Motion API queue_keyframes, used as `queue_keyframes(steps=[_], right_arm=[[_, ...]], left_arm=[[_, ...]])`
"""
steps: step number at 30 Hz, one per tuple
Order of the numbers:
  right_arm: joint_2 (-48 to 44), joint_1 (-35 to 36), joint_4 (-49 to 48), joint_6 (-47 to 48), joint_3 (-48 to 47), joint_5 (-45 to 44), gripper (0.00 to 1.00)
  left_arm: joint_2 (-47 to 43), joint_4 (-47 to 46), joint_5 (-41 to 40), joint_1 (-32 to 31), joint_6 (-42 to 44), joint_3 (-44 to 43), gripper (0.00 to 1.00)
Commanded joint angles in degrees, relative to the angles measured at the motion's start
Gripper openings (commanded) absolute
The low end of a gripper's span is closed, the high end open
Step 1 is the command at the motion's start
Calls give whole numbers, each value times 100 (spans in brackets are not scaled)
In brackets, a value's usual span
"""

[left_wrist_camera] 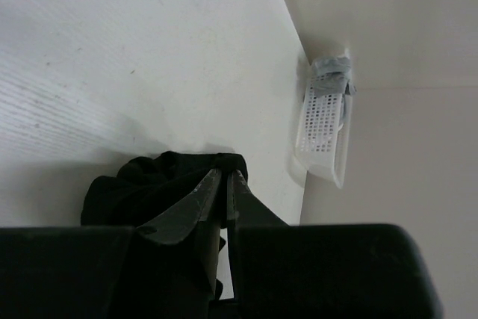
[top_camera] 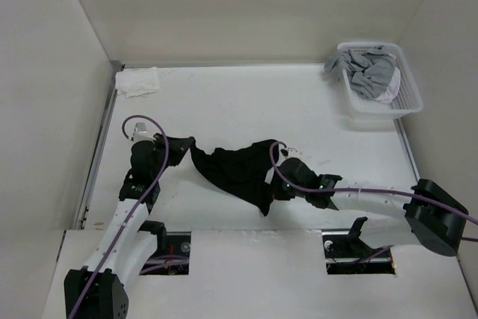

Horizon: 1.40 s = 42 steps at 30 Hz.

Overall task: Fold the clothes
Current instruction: Flatten the tank top out

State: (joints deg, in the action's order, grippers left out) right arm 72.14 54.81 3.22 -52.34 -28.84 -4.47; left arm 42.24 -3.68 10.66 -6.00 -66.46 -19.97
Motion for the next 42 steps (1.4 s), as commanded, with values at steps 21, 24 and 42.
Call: queue_keyframes(steps=[21, 24, 42], right_arm=[[-2065, -237, 1699, 2192, -5642, -810, 7], [-1748, -1036, 1893, 1983, -5431, -233, 7], [-1052, -725, 1619, 2157, -6125, 141, 6]], left_arm=[[-603, -502, -925, -46, -139, -4288, 2], [-480, -370, -794, 95, -201, -4104, 2], [3061, -1872, -363, -362, -430, -4955, 2]])
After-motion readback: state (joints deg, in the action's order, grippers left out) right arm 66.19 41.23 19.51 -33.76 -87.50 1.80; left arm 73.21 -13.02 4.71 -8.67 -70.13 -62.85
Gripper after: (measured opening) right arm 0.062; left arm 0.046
